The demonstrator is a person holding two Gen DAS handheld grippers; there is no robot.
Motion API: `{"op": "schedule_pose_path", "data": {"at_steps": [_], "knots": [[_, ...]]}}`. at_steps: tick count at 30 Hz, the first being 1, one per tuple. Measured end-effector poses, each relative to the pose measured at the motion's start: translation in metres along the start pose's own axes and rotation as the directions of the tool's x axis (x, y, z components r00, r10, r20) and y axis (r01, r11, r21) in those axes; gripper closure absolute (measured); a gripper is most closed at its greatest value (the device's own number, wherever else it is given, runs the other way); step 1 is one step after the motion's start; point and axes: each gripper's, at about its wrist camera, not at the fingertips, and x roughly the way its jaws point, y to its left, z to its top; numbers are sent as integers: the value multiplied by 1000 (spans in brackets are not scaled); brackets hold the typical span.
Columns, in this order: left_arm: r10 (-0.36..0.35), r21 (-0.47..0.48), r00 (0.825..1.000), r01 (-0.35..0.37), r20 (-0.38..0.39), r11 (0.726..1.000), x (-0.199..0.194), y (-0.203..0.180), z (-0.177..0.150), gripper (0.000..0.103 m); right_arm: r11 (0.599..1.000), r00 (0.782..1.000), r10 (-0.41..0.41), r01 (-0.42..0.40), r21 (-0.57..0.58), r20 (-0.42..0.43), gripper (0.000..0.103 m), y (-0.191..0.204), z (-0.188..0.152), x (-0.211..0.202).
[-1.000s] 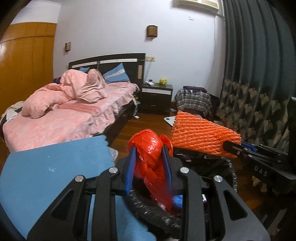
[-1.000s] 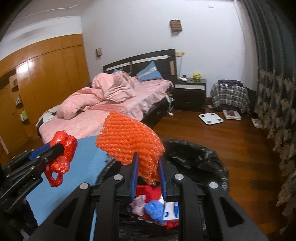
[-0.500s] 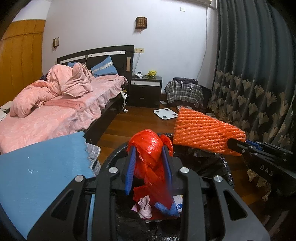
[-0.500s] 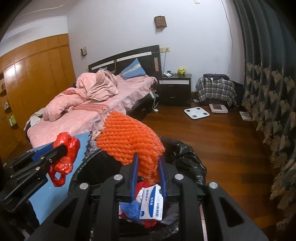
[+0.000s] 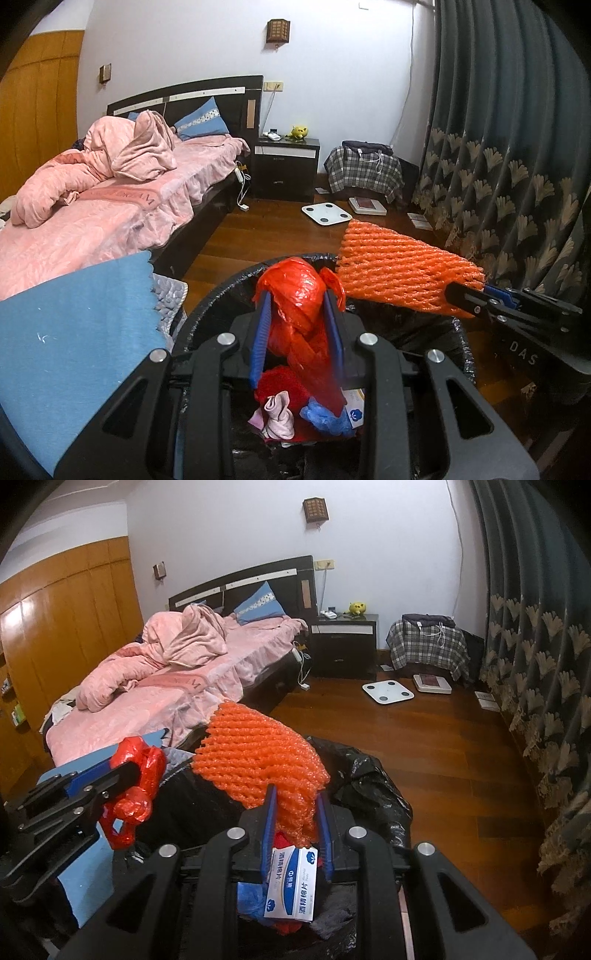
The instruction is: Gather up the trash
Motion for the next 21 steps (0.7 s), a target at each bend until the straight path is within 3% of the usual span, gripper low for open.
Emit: {"op": "schedule_pose_path", "data": {"at_steps": [1,3,6,7,10,11,17,21], "knots": [[-2,-4,1000,2,-7,1000,3,1,0,74,1000,1000,-2,2,0,-4,83,-1,0,2],[-12,-12,1000,12,-18,1000,6,4,0,71,1000,1000,-7,7,-6,-16,72,-1,-1,7],[-24,-33,999,23,-37,999,12,7,-1,70,1000,999,-15,14,-18,-31,72,-2,-2,12],[-25,-38,999,24,-41,999,13,8,-1,69,1000,999,-16,15,-20,-32,67,-2,-3,13],[-20,-41,999,18,-42,999,13,11,-2,59,1000,999,-22,21,-16,-32,58,-3,-5,12],[-19,-44,999,17,-43,999,13,11,-2,51,1000,999,-24,24,-14,-33,56,-3,-6,12],[-9,-66,999,7,-33,998,7,19,0,36,999,999,-40,40,-1,-14,32,-4,-4,5],[18,-70,1000,-19,-9,997,-7,26,4,23,999,999,-32,32,6,6,9,-4,0,-4]]}}
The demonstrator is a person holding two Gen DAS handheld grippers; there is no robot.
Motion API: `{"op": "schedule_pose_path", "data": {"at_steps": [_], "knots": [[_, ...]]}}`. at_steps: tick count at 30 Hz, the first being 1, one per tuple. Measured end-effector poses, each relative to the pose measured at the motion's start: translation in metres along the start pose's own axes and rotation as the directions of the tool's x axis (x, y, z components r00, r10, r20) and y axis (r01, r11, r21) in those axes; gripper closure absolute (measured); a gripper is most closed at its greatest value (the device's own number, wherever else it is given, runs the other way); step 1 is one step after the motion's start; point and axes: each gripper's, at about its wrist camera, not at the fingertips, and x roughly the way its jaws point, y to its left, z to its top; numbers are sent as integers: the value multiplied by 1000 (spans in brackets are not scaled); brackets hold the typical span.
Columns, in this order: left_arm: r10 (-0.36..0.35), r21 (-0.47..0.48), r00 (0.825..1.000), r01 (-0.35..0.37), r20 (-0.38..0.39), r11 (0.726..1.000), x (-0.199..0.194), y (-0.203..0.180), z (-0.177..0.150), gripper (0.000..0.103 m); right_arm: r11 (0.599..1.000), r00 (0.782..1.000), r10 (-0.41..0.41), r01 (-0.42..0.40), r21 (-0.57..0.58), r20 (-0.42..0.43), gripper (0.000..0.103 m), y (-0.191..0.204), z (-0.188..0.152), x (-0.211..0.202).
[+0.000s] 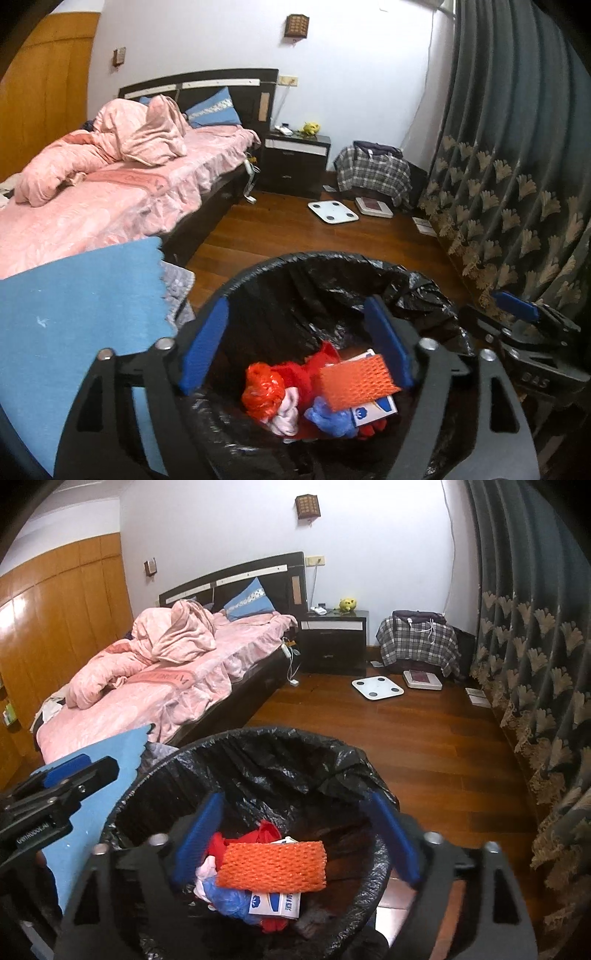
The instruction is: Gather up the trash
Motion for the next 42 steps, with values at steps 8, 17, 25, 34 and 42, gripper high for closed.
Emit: {"op": "schedule_pose_path", "data": {"at_steps": [8,17,25,34,42], "knots": [[70,-2,996,-70,56,998,-44,17,6,12,999,998,51,-51,-16,25,6,15,7,-25],[130,-23,988,-129,87,991,-95,31,3,10,993,993,111,-109,-43,41,6,39,8,-56],[165,-29,980,-163,107,986,-133,31,-7,10,987,988,145,-140,-79,61,6,58,6,-84],[201,-25,973,-199,117,980,-175,29,-20,8,975,980,192,-184,-126,58,6,79,-5,-122],[222,-32,966,-219,130,975,-209,25,-28,7,964,972,226,-214,-158,59,6,95,-13,-147]]}}
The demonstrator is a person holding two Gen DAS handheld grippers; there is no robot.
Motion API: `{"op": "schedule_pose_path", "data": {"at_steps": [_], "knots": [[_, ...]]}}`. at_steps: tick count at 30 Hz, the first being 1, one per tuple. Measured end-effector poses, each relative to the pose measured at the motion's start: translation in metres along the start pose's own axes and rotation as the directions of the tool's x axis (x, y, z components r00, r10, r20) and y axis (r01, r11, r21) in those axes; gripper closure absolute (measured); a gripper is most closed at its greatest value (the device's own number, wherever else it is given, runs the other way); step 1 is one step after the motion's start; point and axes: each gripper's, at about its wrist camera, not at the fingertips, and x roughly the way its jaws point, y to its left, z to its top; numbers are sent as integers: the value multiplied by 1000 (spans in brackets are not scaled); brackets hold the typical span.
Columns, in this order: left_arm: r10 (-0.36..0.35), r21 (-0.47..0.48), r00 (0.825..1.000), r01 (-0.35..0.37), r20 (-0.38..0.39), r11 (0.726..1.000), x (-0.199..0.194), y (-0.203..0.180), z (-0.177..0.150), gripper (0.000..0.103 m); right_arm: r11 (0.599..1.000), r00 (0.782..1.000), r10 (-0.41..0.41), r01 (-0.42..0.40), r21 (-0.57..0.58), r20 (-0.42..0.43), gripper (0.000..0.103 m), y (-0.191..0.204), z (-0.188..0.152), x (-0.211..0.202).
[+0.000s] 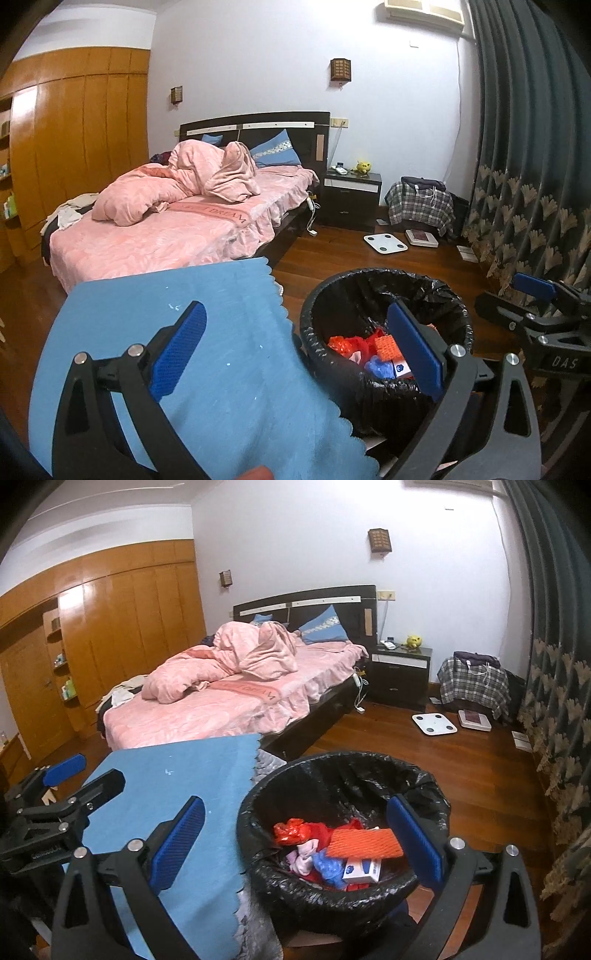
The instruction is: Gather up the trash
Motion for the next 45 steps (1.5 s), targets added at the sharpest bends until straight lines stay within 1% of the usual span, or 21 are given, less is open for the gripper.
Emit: {"op": "schedule_pose_path", "data": {"at_steps": [10,19,27,45], "knots": [[12,-6,1000,-12,21,1000,-27,3,-8,7,999,999,30,-29,-25,28,6,18,2,-18],[25,-21,999,-24,38,999,-41,11,-9,7,998,998,51,-49,-47,44,6,33,2,-26],[32,-30,998,-31,49,999,-47,14,-9,7,997,997,57,-54,-53,49,6,39,4,-30],[35,-33,998,-34,46,999,-47,18,-9,7,997,997,57,-54,-55,50,6,40,4,-30]]}}
